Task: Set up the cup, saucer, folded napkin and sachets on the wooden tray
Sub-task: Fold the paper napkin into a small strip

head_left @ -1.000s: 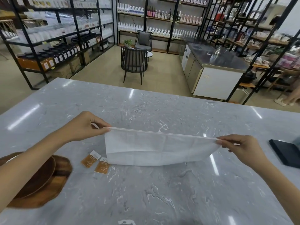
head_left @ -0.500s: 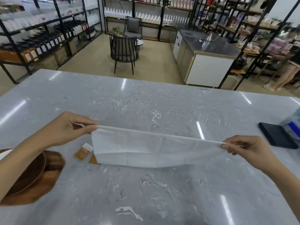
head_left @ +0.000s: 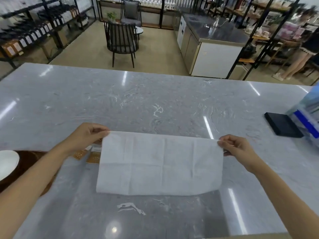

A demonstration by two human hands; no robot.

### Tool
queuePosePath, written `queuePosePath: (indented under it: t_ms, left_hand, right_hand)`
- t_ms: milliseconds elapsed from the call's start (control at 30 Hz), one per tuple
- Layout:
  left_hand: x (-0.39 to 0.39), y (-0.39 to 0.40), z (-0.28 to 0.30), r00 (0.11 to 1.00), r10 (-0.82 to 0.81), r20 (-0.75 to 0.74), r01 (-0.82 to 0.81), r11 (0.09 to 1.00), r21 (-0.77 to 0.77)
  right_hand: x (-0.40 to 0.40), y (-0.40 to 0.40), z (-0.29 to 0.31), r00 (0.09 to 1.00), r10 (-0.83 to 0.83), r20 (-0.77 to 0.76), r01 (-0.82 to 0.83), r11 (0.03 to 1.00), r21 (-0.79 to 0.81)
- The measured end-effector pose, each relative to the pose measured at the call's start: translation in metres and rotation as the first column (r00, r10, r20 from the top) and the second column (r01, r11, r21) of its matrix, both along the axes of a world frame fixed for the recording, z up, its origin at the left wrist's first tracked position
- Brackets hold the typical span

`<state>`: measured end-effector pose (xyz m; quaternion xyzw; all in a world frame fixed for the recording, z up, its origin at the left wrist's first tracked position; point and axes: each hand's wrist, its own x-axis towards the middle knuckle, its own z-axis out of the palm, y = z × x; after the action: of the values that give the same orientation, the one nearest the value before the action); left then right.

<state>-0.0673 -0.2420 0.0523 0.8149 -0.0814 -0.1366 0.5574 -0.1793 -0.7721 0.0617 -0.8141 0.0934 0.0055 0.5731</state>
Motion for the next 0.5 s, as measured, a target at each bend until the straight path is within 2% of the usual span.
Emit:
queuePosePath:
  t_ms: [133, 300, 500]
  left_hand:
    - [0.024, -0.019, -0.033, 0.998, 0.057, -0.041, -0.052, 0.992, 0.112]
    - [0.049, -0.034, -0.058, 0.991, 0.106, 0.079, -0.126, 0.934, 0.335]
    - [0.063, -0.039, -0.068, 0.985, 0.091, 0.149, -0.149, 0.885, 0.441]
  right_hand:
    - [0.028, 0.001, -0.044, 0.988, -0.137, -0.069, 0.137, 0.99, -0.015]
    - [0.055, 0.007, -0.071, 0.962, -0.253, -0.105, 0.24, 0.963, -0.126]
    - [0.069, 0.013, -0.079, 0.925, -0.349, -0.15, 0.308, 0.92, -0.24]
